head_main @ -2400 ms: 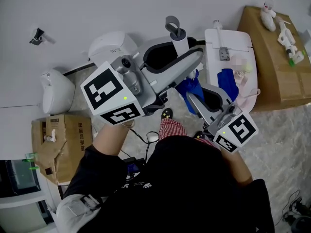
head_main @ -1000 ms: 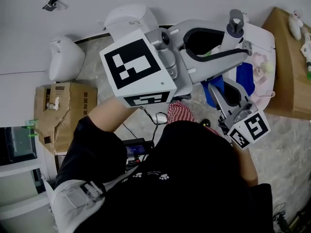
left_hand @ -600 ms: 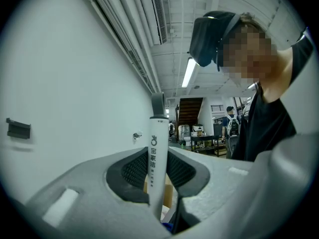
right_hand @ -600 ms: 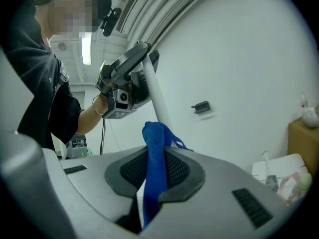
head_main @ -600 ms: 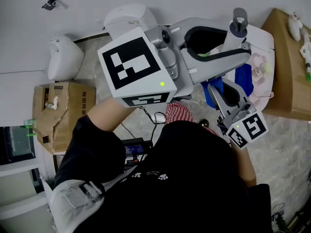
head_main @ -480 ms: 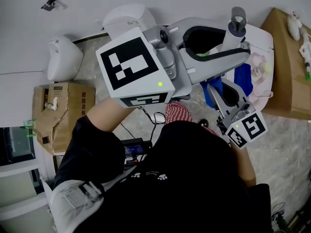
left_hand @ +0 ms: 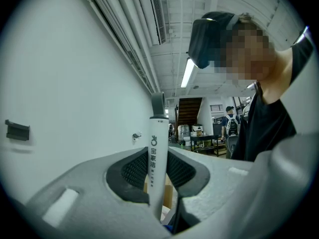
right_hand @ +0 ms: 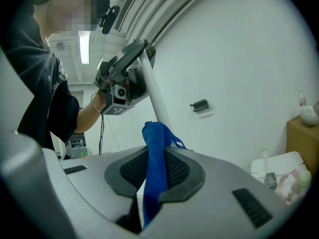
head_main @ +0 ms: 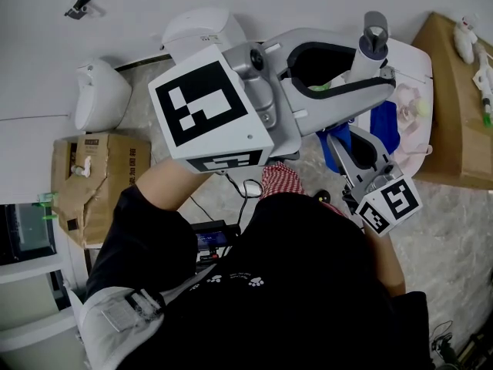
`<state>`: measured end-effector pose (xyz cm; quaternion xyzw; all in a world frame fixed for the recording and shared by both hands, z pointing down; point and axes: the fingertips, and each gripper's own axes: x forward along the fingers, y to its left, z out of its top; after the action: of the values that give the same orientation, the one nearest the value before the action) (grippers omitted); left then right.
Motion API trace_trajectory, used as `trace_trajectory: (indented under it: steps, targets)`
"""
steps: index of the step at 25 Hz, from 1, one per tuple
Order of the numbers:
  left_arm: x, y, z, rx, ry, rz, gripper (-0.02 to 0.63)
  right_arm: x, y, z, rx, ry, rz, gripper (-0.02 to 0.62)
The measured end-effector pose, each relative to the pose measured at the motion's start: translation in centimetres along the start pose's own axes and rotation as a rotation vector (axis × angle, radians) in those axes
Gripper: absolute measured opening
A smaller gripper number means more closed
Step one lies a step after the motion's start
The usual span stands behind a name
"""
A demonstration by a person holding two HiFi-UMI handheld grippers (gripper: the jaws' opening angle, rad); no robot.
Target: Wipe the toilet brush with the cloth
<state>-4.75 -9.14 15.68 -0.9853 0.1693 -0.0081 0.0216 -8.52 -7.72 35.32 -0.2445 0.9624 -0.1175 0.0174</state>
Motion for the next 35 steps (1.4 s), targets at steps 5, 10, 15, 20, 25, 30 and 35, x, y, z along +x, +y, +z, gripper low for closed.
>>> trace_trajectory:
  steps: [5, 10, 15, 20, 25, 30, 35]
  targets:
    - [0.0, -0.1, 0.1, 0.003, -0.005, -0.005, 0.091, 0.0, -0.1, -0.2, 0.004, 0.003, -0.006, 0.063]
    - [0.0, -0.1, 0.3, 0.009, -0.006, -0.006, 0.091, 0.0, -0.3, -0.4, 0.009, 0.006, -0.009, 0.063]
    - [0.0, -0.2, 0.3, 0.01, -0.004, -0.007, 0.091, 0.0, -0.5, -0.7, 0.013, 0.011, -0.016, 0.063]
    - [0.0, -0.1, 0.3, 0.012, -0.004, -0.003, 0.091, -0.1, -0.9, -1.2, 0.022, 0.019, -0.026, 0.063]
    - [0.0, -0.1, 0.3, 0.009, 0.0, -0.003, 0.091, -0.2, -1.1, -1.6, 0.033, 0.03, -0.03, 0.063]
    - [0.0, -0.1, 0.3, 0.009, -0.002, -0.005, 0.091, -0.2, -1.3, -2.1, 0.042, 0.041, -0.03, 0.063]
    - [0.0, -0.2, 0.3, 0.012, 0.002, -0.008, 0.091, -0.2, -1.6, -2.5, 0.042, 0.047, -0.039, 0.063]
